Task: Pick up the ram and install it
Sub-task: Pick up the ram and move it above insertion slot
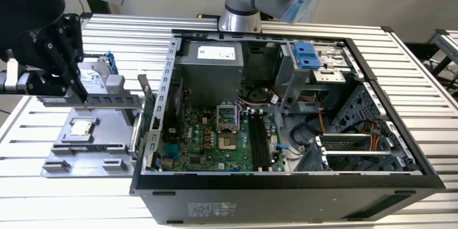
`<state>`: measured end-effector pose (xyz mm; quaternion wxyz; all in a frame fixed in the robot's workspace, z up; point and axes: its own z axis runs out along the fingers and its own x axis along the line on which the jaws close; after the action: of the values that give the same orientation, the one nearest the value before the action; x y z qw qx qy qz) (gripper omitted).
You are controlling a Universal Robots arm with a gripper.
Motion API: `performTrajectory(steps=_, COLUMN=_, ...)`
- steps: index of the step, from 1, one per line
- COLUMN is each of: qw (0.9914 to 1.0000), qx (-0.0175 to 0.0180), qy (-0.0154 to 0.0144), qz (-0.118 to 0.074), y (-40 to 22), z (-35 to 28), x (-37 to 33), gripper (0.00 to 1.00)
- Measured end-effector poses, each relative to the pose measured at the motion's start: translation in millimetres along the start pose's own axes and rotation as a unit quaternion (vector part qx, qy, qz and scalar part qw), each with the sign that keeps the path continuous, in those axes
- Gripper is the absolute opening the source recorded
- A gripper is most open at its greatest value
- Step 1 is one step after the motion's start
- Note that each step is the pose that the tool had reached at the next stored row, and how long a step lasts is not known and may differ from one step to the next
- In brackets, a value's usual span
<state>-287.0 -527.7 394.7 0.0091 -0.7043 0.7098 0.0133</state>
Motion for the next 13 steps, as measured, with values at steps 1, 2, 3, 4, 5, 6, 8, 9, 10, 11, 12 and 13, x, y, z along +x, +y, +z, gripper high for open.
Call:
performTrajectory(steps=1, qw=1.00000, qx=0.0000, qy=0.0000, qz=0.000, y=-1.7, z=0.0, x=0.0, gripper=0.00)
performTrajectory(steps=2, qw=1.00000, qx=0.0000, qy=0.0000, qz=0.000, y=-3.6, z=-0.1, x=0.0, gripper=0.00)
performTrajectory(steps=3, qw=1.00000, qx=0.0000, qy=0.0000, qz=0.000, y=-5.3, z=0.0, x=0.0, gripper=0.00)
performTrajectory(steps=4, qw=1.00000, qx=0.0000, qy=0.0000, qz=0.000, y=-7.0, z=-0.1, x=0.0, gripper=0.00)
performTrajectory(steps=5, qw=1.00000, qx=0.0000, qy=0.0000, qz=0.000, y=-8.7, z=-0.1, x=-0.1, gripper=0.00)
performTrajectory(steps=6, qw=1.00000, qx=0.0000, qy=0.0000, qz=0.000, y=-10.4, z=-0.1, x=-0.1, gripper=0.00)
performTrajectory(steps=8, qw=1.00000, qx=0.0000, qy=0.0001, qz=0.000, y=-14.1, z=-0.1, x=-0.1, gripper=0.00)
performTrajectory(steps=9, qw=1.00000, qx=0.0000, qy=0.0000, qz=0.000, y=-16.0, z=-0.1, x=-0.1, gripper=0.00)
performTrajectory(steps=10, qw=1.00000, qx=0.0000, qy=0.0000, qz=0.000, y=-17.9, z=-0.1, x=-0.2, gripper=0.00)
performTrajectory(steps=11, qw=1.00000, qx=0.0000, qy=0.0000, qz=0.000, y=-20.0, z=-0.1, x=-0.2, gripper=0.00)
performTrajectory(steps=12, qw=1.00000, qx=0.0000, qy=0.0000, qz=0.000, y=-21.9, z=-0.1, x=-0.2, gripper=0.00)
performTrajectory(steps=13, qw=1.00000, qx=0.0000, qy=0.0000, qz=0.000, y=-24.0, z=-0.1, x=-0.2, gripper=0.00)
